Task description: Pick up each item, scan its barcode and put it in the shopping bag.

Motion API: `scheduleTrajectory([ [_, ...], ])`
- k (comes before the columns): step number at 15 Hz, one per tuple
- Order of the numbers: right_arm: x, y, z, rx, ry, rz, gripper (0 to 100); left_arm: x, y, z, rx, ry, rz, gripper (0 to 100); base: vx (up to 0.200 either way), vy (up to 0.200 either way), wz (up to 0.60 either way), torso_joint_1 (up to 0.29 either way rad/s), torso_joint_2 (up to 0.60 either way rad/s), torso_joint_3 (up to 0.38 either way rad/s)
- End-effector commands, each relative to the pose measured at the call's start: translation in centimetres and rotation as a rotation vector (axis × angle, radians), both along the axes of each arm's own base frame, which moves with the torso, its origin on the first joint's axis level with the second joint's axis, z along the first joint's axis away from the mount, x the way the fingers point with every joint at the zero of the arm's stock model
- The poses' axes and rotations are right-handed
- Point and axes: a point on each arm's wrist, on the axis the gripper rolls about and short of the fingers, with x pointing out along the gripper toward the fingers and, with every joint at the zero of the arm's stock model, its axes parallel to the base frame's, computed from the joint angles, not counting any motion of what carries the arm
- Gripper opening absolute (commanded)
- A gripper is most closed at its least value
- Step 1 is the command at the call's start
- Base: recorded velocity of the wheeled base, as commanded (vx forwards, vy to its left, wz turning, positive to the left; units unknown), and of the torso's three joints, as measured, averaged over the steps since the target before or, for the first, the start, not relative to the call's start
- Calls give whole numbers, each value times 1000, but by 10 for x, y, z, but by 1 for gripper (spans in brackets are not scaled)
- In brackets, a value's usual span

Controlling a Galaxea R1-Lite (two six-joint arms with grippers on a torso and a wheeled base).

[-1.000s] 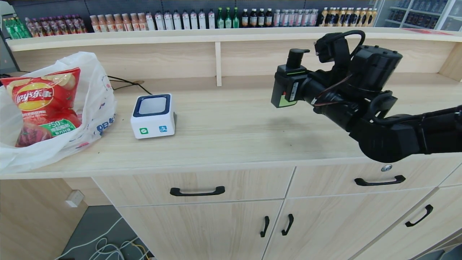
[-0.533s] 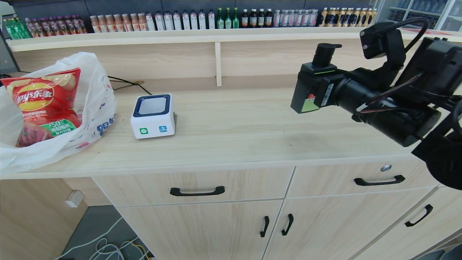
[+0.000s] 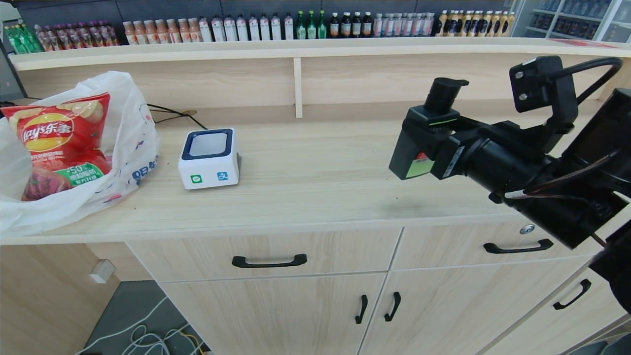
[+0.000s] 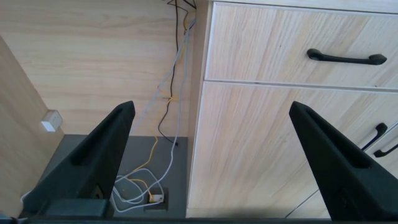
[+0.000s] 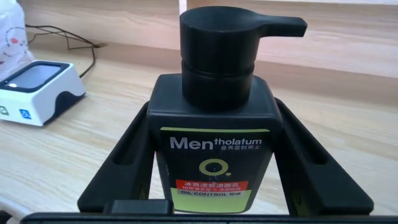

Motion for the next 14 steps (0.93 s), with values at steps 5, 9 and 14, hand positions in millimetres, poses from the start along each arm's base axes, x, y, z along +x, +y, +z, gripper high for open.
scheduleTrajectory([
  [5,3,6,-17,-4,43,13,0,0,0,0,0,0,1,100,0,0,0,0,0,0],
  [9,17,14,-30,1,47,-42,0,0,0,0,0,0,1,100,0,0,0,0,0,0],
  [14,30,18,-38,-4,72,-98,0,0,0,0,0,0,1,100,0,0,0,0,0,0],
])
